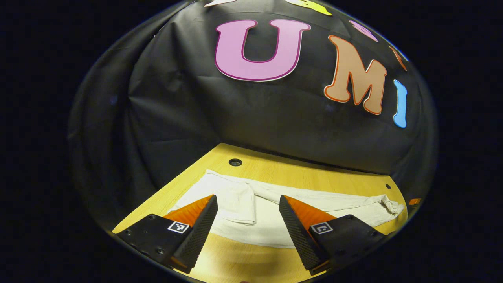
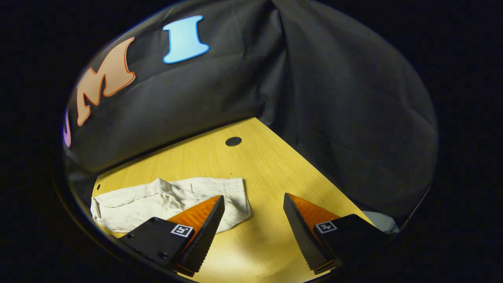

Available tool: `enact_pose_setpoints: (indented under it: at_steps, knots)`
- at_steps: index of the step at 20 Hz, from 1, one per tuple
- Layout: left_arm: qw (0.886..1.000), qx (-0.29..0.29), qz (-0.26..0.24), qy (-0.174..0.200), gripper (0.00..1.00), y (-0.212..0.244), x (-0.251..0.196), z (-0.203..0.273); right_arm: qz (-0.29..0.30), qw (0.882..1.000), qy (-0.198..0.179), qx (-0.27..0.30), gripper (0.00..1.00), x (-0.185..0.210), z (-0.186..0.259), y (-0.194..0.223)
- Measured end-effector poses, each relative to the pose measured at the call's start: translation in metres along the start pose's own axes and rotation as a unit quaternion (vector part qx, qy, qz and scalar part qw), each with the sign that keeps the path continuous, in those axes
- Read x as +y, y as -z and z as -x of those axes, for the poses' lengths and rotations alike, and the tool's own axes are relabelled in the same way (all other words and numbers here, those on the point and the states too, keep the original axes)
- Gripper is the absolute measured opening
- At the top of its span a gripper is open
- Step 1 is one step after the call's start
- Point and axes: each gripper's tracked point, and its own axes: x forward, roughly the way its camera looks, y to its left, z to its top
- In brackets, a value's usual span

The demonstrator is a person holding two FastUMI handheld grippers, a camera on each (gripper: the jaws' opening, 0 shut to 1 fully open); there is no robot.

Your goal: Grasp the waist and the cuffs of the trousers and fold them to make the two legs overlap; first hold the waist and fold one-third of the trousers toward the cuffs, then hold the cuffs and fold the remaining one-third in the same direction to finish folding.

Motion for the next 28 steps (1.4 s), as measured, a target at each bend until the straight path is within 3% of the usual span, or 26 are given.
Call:
enact_pose_setpoints:
  at_steps: [1, 4, 5, 8, 9, 10, 14, 15, 17, 18, 19, 21, 22, 28]
  knots:
    - [1.000, -0.001, 0.000, -0.004, 0.95, 0.000, -0.001, 0.002, -0.002, 1.000, -0.002, 0.010, 0.97, -0.001, -0.006, 0.010]
    - [1.000, -0.002, 0.000, -0.013, 0.95, 0.002, -0.005, 0.014, -0.011, 0.999, -0.020, 0.028, 0.97, 0.005, -0.016, 0.024]
    - [1.000, -0.003, -0.001, -0.016, 0.95, 0.004, -0.007, 0.019, -0.016, 0.999, -0.030, 0.033, 0.92, 0.011, -0.021, 0.028]
    - [1.000, -0.002, -0.006, -0.021, 0.95, 0.006, -0.013, 0.026, -0.024, 0.997, -0.053, 0.046, 0.97, 0.029, -0.032, 0.038]
    - [1.000, -0.002, -0.008, -0.022, 0.95, 0.007, -0.015, 0.027, -0.029, 0.997, -0.060, 0.049, 0.92, 0.037, -0.036, 0.042]
    - [1.000, -0.002, -0.010, -0.023, 0.96, 0.006, -0.018, 0.027, -0.033, 0.996, -0.066, 0.052, 0.96, 0.042, -0.039, 0.044]
    - [1.000, -0.007, -0.008, -0.022, 0.96, 0.008, -0.029, 0.033, -0.067, 0.992, -0.080, 0.065, 0.90, 0.054, -0.044, 0.049]
    - [1.000, -0.007, -0.008, -0.023, 0.96, 0.010, -0.030, 0.034, -0.075, 0.991, -0.086, 0.064, 0.93, 0.058, -0.045, 0.050]
    - [1.000, -0.004, -0.007, -0.021, 0.95, 0.013, -0.036, 0.033, -0.079, 0.992, -0.078, 0.052, 0.75, 0.052, -0.051, 0.047]
    - [1.000, -0.003, -0.006, -0.019, 0.96, 0.015, -0.038, 0.032, -0.085, 0.992, -0.080, 0.049, 0.54, 0.052, -0.050, 0.045]
    - [1.000, -0.002, -0.006, -0.019, 0.95, 0.016, -0.040, 0.032, -0.091, 0.991, -0.087, 0.044, 0.49, 0.057, -0.050, 0.041]
    - [1.000, 0.001, -0.002, -0.015, 0.96, 0.020, -0.044, 0.030, -0.092, 0.991, -0.092, 0.044, 0.25, 0.061, -0.047, 0.039]
    - [1.000, 0.002, -0.001, -0.013, 0.96, 0.020, -0.045, 0.028, -0.085, 0.991, -0.092, 0.041, 0.21, 0.063, -0.044, 0.037]
    - [1.000, 0.006, -0.005, 0.005, 0.96, 0.020, -0.039, 0.015, -0.055, 0.994, -0.095, -0.003, 0.21, 0.077, -0.024, 0.013]
